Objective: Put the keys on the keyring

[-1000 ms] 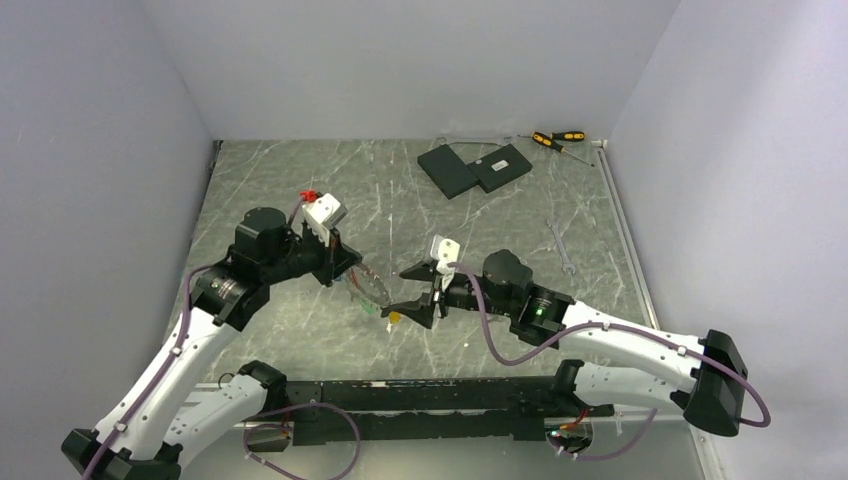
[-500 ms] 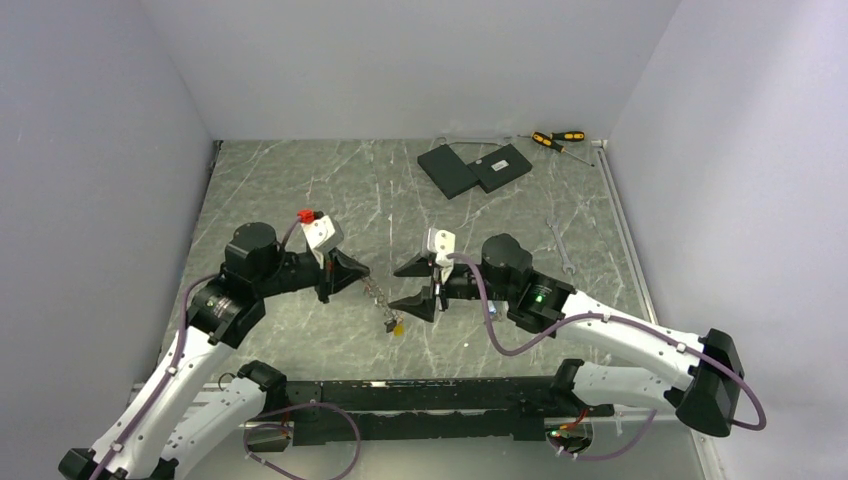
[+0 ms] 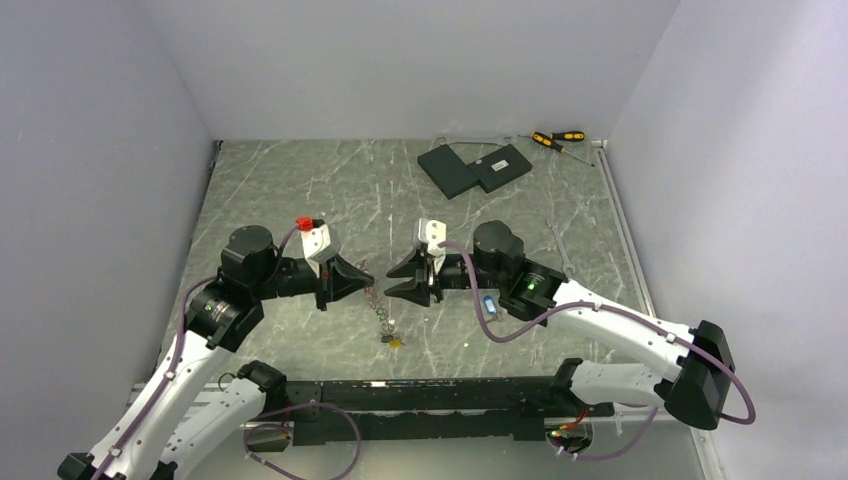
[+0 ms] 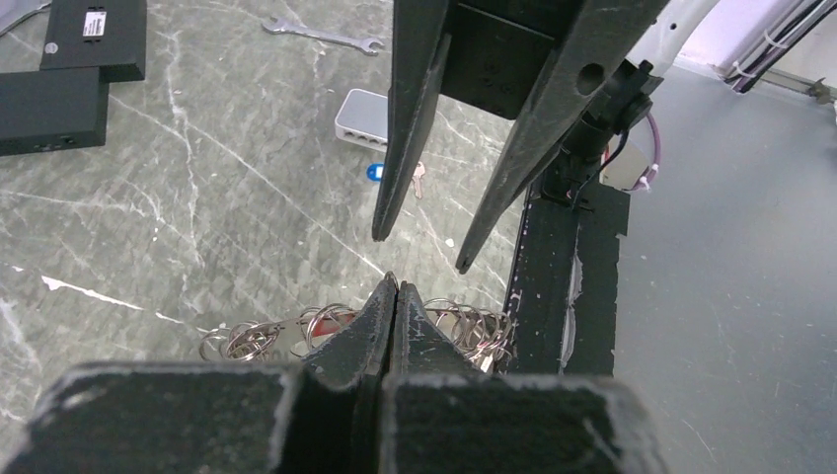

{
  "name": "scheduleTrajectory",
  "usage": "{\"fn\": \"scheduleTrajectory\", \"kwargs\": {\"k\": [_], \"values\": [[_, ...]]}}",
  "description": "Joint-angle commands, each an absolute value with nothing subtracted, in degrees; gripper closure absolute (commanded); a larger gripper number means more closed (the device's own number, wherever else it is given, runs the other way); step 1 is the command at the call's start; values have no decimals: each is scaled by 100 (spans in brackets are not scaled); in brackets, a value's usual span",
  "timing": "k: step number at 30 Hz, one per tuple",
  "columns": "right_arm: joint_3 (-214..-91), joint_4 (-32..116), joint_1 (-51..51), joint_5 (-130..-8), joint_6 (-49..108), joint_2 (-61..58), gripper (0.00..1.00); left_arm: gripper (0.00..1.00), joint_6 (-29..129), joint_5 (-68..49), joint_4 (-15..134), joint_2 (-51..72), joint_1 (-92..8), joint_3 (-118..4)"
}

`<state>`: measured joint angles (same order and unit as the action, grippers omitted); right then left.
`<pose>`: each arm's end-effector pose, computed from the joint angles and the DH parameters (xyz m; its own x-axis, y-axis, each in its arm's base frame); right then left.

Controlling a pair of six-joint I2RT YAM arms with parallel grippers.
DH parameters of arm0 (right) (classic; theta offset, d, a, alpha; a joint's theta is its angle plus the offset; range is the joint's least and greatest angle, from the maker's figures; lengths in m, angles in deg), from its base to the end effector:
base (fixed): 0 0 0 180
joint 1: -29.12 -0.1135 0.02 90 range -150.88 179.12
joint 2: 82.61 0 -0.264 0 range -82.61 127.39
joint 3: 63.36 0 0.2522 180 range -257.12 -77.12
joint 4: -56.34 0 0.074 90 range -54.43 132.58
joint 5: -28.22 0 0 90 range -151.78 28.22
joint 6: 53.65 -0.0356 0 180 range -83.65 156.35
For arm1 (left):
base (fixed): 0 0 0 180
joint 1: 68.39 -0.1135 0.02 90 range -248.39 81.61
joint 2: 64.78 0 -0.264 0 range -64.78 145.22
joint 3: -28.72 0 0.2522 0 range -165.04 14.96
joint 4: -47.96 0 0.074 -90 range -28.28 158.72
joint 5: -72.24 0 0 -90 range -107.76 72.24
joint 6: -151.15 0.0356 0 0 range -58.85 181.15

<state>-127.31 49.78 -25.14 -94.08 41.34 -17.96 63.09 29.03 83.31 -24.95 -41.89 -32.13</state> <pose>0.1378 0.2241 0.3358 0.0131 -0.1077 -0.9941 -0.9983 0.0543 -0.0190 0.1209 -0.0893 0.3487 -0.1896 0.1204 -0.9744 0.9444 0.2937 -0.1475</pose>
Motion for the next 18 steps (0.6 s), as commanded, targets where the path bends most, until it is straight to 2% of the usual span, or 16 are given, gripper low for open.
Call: {"fn": "scheduleTrajectory", "kwargs": {"k": [1, 18], "values": [[-13060, 5092, -2451, -9648, 4247, -1729, 60, 100, 6405, 3322, 7857, -2563, -4176, -3215], [-13507, 4882, -2410, -10083, 4265, -1291, 73, 100, 6326, 3506, 7783, -2666, -4178, -3149]]}}
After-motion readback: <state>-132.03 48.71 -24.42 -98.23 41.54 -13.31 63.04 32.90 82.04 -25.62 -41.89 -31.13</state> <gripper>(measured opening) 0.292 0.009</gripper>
